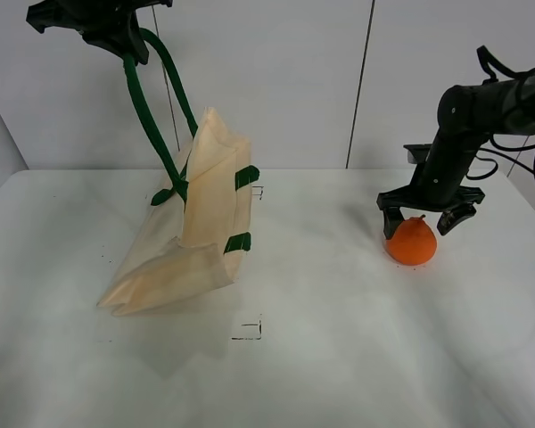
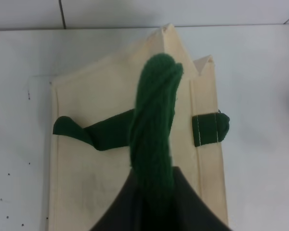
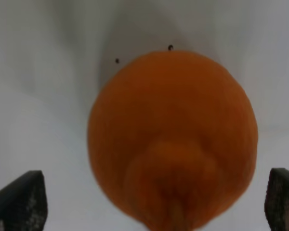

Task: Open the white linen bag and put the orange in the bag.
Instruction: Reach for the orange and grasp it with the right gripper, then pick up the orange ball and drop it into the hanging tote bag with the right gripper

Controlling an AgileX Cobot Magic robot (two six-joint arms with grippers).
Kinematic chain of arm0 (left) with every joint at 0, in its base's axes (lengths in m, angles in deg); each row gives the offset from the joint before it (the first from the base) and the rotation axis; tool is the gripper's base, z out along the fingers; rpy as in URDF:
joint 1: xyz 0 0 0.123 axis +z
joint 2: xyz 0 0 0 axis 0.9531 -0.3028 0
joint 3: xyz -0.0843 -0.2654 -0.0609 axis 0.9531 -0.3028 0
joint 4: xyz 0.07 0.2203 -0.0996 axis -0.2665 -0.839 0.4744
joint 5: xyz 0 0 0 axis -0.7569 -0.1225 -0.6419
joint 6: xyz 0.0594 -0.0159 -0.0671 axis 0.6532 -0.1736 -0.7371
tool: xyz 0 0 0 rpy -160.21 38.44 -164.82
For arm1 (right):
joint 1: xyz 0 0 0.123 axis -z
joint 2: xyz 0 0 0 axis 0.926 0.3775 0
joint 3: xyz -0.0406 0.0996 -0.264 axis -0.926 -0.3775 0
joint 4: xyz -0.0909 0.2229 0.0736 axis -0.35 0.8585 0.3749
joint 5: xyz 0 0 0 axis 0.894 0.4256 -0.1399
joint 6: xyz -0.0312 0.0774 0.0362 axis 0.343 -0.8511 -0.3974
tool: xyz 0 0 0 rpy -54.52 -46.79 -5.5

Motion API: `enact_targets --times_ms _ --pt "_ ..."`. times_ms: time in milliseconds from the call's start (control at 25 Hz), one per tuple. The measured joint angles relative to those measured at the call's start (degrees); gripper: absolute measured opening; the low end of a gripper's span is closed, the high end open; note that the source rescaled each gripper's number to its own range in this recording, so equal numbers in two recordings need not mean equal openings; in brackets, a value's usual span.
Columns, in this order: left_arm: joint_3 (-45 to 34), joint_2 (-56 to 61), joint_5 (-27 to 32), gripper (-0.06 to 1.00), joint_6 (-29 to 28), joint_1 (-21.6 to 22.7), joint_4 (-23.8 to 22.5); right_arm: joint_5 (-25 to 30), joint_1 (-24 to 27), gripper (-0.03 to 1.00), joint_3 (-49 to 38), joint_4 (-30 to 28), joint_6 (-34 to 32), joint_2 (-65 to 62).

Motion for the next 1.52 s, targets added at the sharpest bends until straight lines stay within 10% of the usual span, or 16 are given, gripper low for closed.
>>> enact_targets --times_ms 600,680,880,1520 --pt "0.0 0.0 0.0 0.00 0.0 0.0 0.1 -6.1 0.0 0.98 0.1 -1.5 -1.1 5.6" --pt "0.0 0.0 0.0 0.00 0.0 0.0 0.1 -6.2 0.0 0.82 0.5 -1.9 -1.1 5.6" --pt "0.0 0.0 0.0 0.00 0.0 0.0 0.3 -5.2 0.0 0.01 1.9 -2.5 -1.1 4.3" --pt "0.0 0.0 0.0 0.00 1.2 0.0 2.8 -0.5 -7.5 0.00 20.4 25.6 4.8 -3.4"
